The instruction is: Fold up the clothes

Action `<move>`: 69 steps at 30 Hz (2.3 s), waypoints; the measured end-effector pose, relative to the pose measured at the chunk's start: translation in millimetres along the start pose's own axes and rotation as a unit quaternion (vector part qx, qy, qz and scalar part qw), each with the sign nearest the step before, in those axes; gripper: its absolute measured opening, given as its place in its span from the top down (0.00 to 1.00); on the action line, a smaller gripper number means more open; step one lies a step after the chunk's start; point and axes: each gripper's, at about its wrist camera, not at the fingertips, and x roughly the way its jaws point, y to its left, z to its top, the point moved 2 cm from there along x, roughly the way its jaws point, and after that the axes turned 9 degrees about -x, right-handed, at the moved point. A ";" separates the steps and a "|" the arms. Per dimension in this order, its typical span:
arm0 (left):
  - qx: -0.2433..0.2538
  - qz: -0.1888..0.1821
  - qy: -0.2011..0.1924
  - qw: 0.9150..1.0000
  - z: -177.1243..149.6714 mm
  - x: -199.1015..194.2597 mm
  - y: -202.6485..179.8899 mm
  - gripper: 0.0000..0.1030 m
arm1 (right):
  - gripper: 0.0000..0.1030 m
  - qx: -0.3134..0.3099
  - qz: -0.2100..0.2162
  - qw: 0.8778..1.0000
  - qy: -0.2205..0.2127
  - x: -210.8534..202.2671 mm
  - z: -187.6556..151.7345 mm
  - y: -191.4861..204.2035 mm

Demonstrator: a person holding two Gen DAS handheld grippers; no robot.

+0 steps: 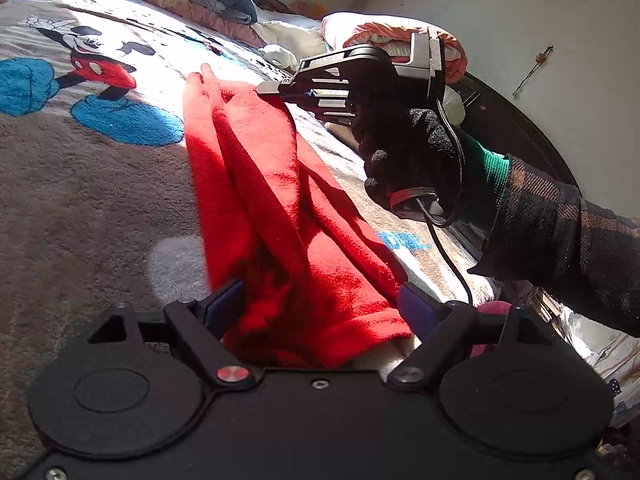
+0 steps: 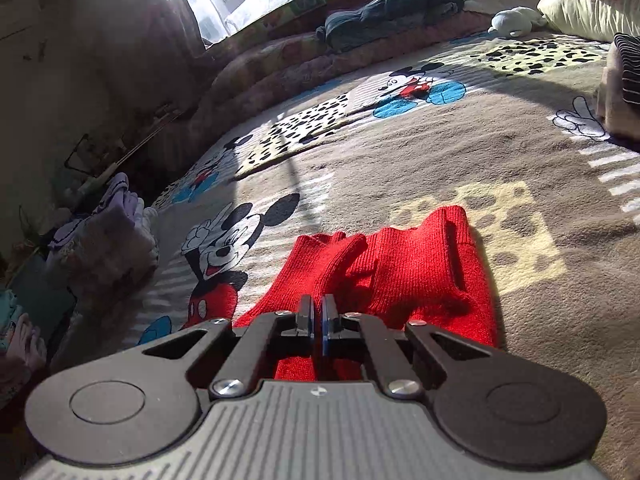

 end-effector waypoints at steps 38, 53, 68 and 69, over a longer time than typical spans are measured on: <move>0.003 0.131 -0.110 0.985 30.6 -8.4 0.0 0.79 | 0.75 -0.303 0.033 0.951 0.050 27.8 -0.2 60.2; 0.061 0.135 -0.039 0.988 22.2 27.0 -11.1 0.80 | 0.74 -0.305 0.033 0.951 0.035 -7.5 -16.3 58.1; 0.090 0.149 -0.032 0.984 13.4 37.5 -24.3 0.54 | 0.60 -0.315 -0.003 0.948 0.051 -24.9 -60.2 43.3; 0.089 0.148 -0.032 0.984 13.6 37.4 -24.0 0.54 | 0.58 -0.319 -0.006 0.944 0.079 -12.7 -65.9 38.0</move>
